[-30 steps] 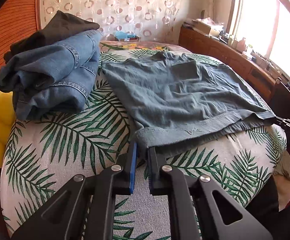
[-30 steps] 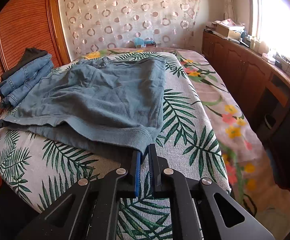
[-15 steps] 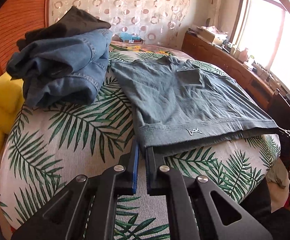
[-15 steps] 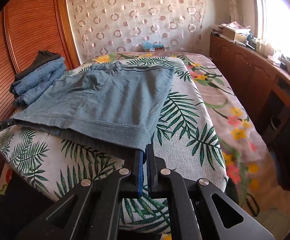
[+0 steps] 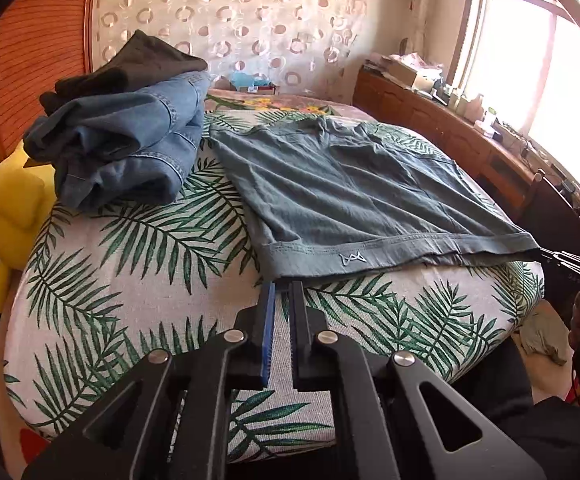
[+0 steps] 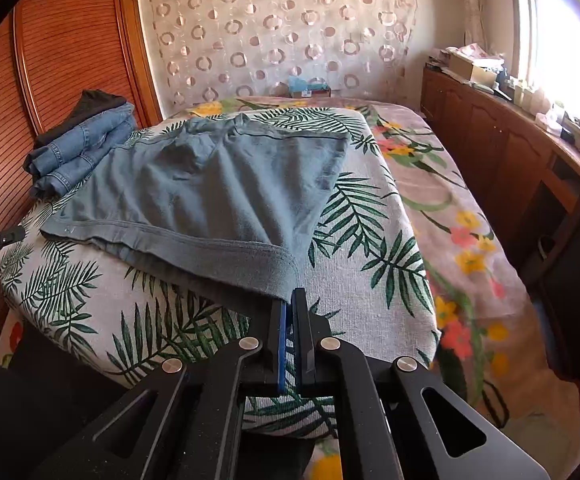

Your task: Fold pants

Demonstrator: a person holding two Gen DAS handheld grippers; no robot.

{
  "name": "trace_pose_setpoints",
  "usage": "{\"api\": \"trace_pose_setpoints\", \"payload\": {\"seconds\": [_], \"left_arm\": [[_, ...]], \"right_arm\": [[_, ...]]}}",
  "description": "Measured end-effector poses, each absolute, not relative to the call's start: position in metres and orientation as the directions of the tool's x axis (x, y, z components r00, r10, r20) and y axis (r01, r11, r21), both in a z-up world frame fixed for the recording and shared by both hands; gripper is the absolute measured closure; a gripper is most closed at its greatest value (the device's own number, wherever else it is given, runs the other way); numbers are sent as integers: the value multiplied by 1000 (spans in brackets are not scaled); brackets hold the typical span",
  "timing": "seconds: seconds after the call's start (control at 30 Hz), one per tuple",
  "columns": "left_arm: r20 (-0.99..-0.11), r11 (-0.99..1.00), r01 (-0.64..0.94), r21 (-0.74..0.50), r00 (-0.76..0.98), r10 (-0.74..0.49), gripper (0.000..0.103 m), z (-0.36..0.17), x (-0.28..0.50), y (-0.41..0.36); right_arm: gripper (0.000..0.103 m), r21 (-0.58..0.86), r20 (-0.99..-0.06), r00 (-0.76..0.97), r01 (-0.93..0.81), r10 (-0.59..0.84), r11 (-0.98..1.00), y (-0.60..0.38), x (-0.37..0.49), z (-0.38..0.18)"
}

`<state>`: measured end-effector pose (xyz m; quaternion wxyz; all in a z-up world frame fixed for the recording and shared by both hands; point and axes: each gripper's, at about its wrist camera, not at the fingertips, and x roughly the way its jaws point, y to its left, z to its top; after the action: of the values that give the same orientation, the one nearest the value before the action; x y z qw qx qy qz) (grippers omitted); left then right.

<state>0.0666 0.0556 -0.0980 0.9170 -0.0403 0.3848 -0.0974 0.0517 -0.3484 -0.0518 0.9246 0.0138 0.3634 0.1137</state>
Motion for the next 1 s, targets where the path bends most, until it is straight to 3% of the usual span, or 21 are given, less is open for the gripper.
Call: {"api": "trace_pose_setpoints", "payload": {"seconds": [0.07, 0.27, 0.33, 0.47, 0.53, 0.57, 0.87, 0.93, 1.0], "left_arm": [[-708, 979, 137, -149, 677, -203, 96, -100, 71, 56], [-734, 981, 106, -162, 651, -192, 72, -107, 89, 59], [-733, 980, 110, -165, 652, -197, 58, -107, 94, 60], [-735, 975, 132, -179, 641, -222, 47, -108, 102, 59], [-735, 976, 136, -170, 642, -218, 26, -109, 105, 58], [-735, 976, 138, -169, 642, -218, 22, -109, 106, 57], [-725, 982, 129, -135, 664, -186, 22, -106, 113, 57], [-732, 982, 143, -121, 655, -186, 33, -108, 115, 55], [-744, 983, 143, -118, 642, -183, 35, -112, 117, 54]], "right_arm": [[101, 125, -669, 707, -195, 228, 973, -348, 54, -51], [92, 128, -671, 704, -196, 231, 972, -349, 49, -45], [85, 125, -667, 707, -204, 235, 971, -348, 44, -42], [74, 115, -651, 720, -220, 241, 969, -345, 38, -35], [72, 118, -640, 724, -237, 256, 964, -341, 38, -32], [71, 125, -636, 723, -249, 270, 960, -338, 40, -32], [71, 185, -622, 664, -391, 416, 901, -289, 71, -45], [71, 186, -629, 642, -423, 438, 887, -276, 81, -51], [71, 188, -641, 617, -450, 456, 873, -264, 89, -56]]}}
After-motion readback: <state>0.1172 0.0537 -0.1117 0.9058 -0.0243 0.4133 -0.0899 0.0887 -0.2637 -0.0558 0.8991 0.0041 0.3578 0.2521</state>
